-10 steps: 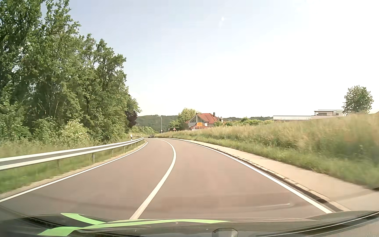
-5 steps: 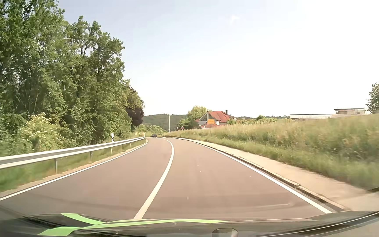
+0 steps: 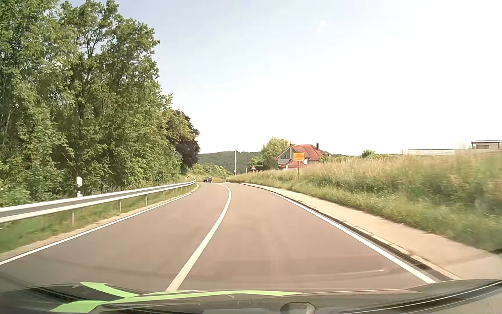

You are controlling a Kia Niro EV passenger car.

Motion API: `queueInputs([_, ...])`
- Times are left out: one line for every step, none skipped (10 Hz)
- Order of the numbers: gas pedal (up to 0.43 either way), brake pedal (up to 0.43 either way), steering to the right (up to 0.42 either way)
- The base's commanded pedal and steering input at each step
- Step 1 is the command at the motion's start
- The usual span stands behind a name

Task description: Follow the waypoints while adhering to traffic rules and regulations

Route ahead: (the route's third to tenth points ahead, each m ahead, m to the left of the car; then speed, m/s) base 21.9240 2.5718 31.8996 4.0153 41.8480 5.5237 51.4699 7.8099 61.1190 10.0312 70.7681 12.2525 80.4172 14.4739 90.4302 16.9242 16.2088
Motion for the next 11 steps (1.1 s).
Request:
queueInputs([0.000, 0.116, -0.029])
queueInputs([0.000, 0.116, -0.024])
queueInputs([0.000, 0.122, -0.021])
queueInputs([0.000, 0.122, -0.022])
queueInputs([0.000, 0.122, -0.022])
queueInputs([0.000, 0.122, -0.022])
queueInputs([0.000, 0.122, -0.021])
queueInputs([0.000, 0.122, -0.019])
queueInputs([0.000, 0.116, -0.017])
queueInputs([0.000, 0.110, -0.018])
queueInputs([0.000, 0.110, -0.019])
